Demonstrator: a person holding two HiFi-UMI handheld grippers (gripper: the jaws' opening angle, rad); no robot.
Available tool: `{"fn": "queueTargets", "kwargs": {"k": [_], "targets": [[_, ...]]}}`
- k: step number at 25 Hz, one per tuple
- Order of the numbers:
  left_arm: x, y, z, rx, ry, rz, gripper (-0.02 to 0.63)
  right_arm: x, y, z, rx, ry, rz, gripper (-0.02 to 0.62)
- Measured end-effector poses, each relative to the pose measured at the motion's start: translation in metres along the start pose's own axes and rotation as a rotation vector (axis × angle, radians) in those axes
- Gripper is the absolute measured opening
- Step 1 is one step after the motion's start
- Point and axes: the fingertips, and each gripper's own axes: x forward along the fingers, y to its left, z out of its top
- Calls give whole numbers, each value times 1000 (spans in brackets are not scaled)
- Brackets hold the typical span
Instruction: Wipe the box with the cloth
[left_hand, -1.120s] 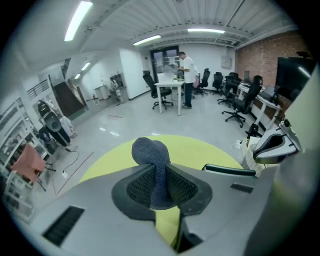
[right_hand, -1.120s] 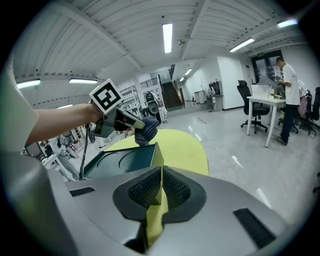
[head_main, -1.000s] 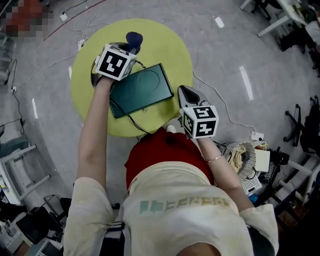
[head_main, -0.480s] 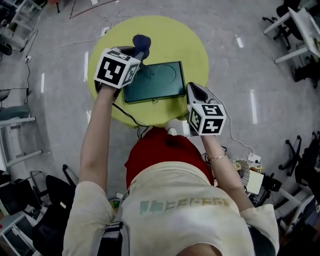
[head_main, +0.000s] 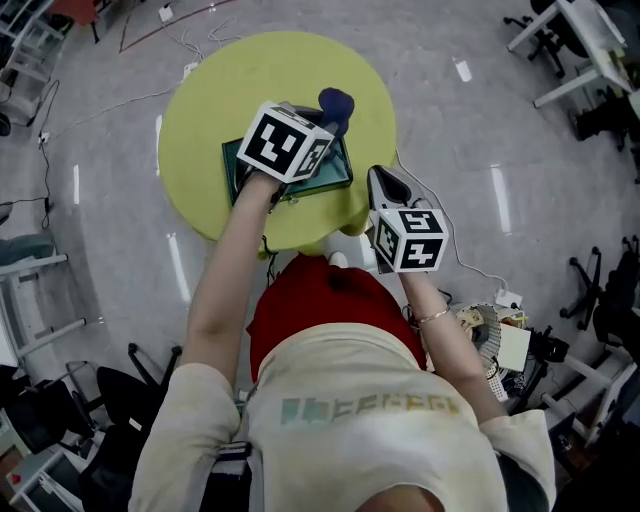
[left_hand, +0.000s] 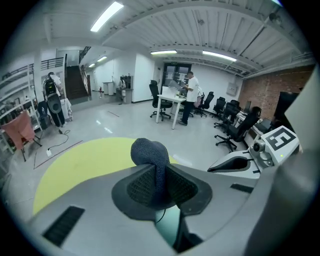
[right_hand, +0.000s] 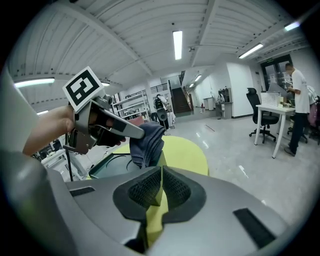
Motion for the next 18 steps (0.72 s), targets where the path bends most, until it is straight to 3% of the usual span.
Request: {"fn": "queueTargets", "kwargs": {"k": [7, 18], "targets": [[22, -7, -13, -1, 26, 48, 71, -2, -4, -5, -12, 15, 1, 38], [-4, 34, -68, -42, 73, 152, 71, 18, 40, -6, -70, 40, 91, 38]]}}
